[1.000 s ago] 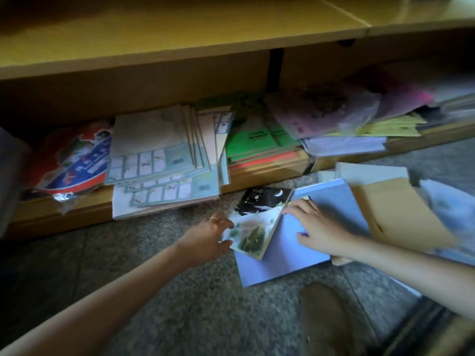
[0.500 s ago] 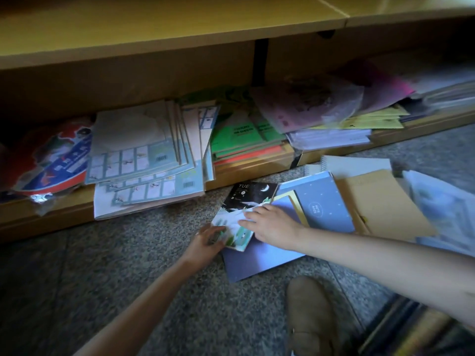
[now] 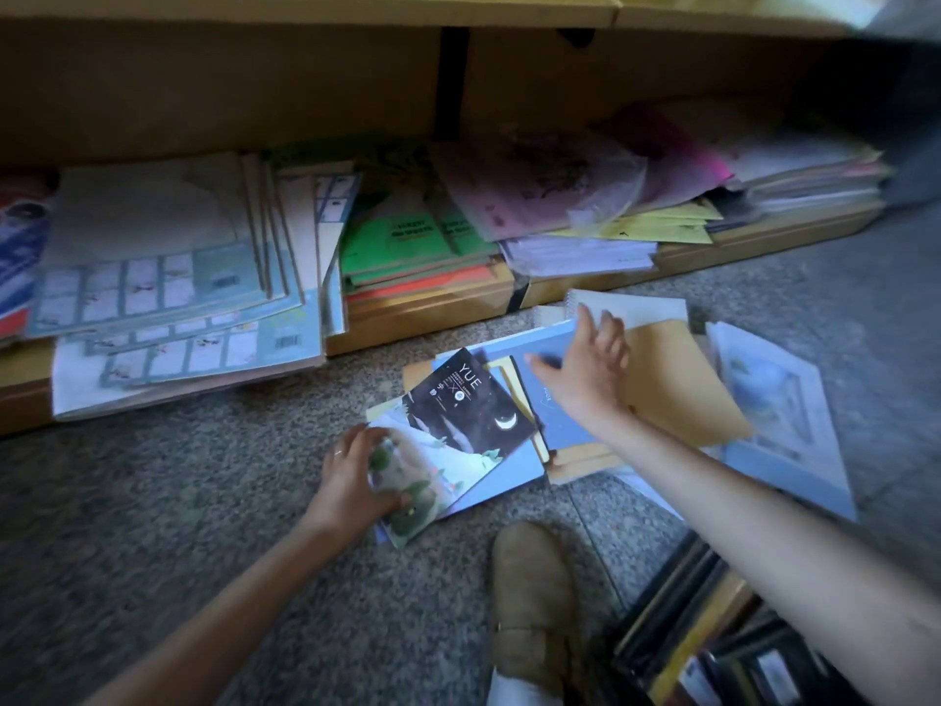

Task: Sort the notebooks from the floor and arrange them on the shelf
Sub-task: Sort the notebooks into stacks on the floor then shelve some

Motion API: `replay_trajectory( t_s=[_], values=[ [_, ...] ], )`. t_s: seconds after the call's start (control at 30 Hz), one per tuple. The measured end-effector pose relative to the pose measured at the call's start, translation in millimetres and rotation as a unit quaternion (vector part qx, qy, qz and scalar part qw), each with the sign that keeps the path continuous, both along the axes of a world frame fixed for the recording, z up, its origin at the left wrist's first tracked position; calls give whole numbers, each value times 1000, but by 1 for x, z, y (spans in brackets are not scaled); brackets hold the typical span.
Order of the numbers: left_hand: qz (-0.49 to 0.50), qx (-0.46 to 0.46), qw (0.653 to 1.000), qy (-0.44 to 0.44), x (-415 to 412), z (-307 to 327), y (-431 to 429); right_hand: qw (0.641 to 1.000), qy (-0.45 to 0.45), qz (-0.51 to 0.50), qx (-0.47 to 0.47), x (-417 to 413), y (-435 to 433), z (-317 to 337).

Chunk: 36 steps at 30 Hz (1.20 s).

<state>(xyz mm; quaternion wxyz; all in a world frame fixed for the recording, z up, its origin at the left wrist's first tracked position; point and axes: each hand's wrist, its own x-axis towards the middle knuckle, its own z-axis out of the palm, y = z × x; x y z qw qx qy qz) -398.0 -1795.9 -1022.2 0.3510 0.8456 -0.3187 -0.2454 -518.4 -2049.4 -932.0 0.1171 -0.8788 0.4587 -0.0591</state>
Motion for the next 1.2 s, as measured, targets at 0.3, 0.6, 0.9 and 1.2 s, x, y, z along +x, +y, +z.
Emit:
replay_trajectory(
  t_s=[0.3, 0.6, 0.9, 1.2],
  values=[
    [21, 83, 996, 13, 20, 2, -8, 983, -6, -54, 174, -15, -1, -20],
    [-5, 166, 986, 2, 43, 15, 26, 985, 65, 86, 135, -6, 46, -29],
    [44, 208, 972, -97, 23, 27, 30, 946, 212, 227, 95, 3, 69, -49],
    [-165, 181, 921, -302, -12, 13, 10, 920, 198, 324, 101, -8, 56, -32]
  ],
)
